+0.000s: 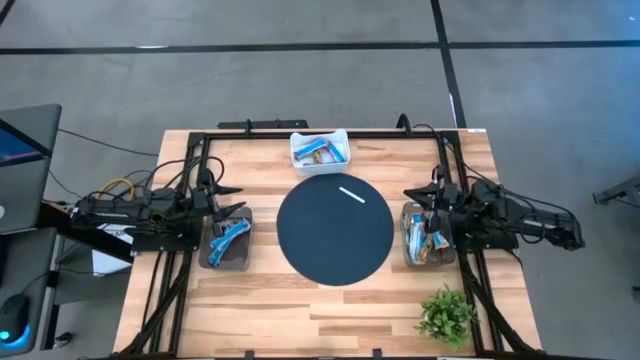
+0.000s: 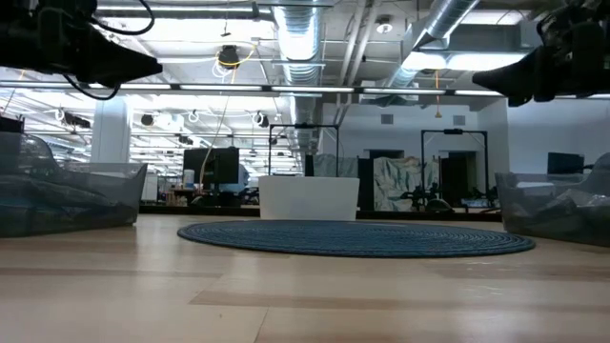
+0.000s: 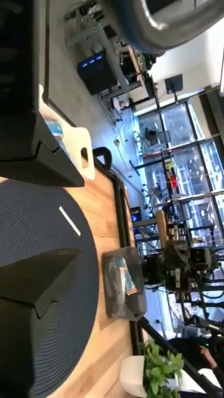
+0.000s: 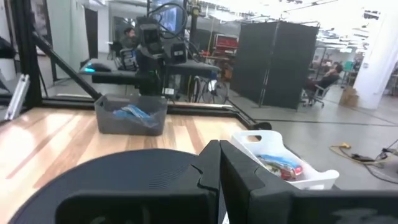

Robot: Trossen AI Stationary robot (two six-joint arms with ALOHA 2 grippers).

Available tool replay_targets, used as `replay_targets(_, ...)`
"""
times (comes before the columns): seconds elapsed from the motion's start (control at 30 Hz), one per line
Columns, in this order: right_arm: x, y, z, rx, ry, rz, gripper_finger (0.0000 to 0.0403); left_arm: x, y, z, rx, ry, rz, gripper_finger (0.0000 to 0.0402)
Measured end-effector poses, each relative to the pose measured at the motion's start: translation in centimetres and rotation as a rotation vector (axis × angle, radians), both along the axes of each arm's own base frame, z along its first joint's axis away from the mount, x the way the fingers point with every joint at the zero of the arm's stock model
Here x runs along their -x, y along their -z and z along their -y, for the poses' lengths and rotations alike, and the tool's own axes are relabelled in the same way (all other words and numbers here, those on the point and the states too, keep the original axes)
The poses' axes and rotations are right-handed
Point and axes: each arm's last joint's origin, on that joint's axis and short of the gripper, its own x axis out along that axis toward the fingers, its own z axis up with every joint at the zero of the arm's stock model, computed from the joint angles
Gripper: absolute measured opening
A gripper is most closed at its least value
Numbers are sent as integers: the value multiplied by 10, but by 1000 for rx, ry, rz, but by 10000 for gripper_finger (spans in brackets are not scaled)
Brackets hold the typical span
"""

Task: Pick and place Granola Bars by type
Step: Return to Home Position

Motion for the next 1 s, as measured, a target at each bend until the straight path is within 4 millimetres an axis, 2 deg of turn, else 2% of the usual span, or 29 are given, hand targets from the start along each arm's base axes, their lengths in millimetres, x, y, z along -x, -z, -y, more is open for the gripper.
replay_targets(0.27,-4,12,5,-13,28,44,0,-1,5,1,23,29,-37,165)
replay_targets(0.4,-4,16,8,-50,50,40,0,-5,18,0,30,2,-2,165)
replay_targets(0.6,-4,20,7,-100,44,13,0,-5,25,-2,20,-85,85,165)
replay_targets(0.9,-5,21,4,-88,17,4,0,-5,27,0,-23,-22,49,165)
replay_targets(1.0,-6,21,4,-74,6,-6,0,-7,29,2,-68,69,17,165)
